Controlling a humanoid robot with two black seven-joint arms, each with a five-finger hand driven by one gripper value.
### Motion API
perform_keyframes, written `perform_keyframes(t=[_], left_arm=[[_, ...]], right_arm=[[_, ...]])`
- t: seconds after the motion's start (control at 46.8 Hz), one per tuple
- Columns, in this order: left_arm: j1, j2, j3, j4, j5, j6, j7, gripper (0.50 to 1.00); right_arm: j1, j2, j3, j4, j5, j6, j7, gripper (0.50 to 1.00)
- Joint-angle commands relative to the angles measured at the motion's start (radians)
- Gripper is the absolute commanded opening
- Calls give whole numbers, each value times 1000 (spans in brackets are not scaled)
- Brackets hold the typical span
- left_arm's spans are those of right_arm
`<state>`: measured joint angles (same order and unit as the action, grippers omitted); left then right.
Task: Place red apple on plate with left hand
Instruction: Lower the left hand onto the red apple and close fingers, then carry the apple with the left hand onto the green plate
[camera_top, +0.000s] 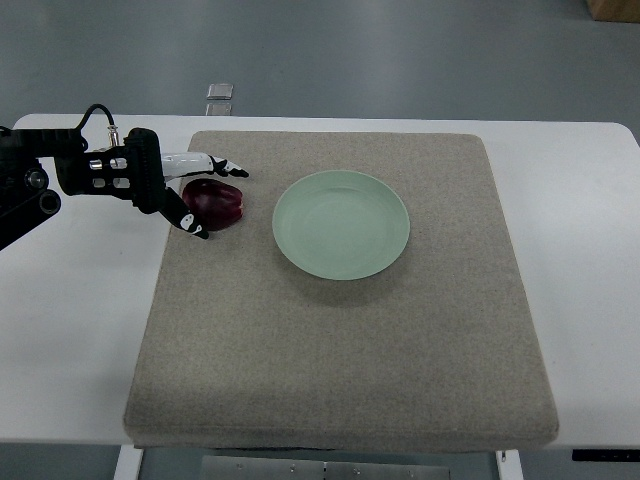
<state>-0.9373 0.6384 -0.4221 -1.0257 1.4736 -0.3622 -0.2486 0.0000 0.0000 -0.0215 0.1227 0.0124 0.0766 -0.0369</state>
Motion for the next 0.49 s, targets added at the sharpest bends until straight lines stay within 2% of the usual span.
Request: perform_keyframes(t=[0.0,0.064,0.278,0.47], left_arm=[[0,0,0,1,7,0,0,817],[-1,1,0,1,7,0,0,769],[-6,10,0,3,17,0,0,500],[-26,15,0,4,17,0,0,500]], right_arm=[[0,0,0,0,0,0,0,930],[0,0,0,0,1,0,0,930],[0,0,0,0,0,0,0,928],[0,0,0,0,0,0,0,930]])
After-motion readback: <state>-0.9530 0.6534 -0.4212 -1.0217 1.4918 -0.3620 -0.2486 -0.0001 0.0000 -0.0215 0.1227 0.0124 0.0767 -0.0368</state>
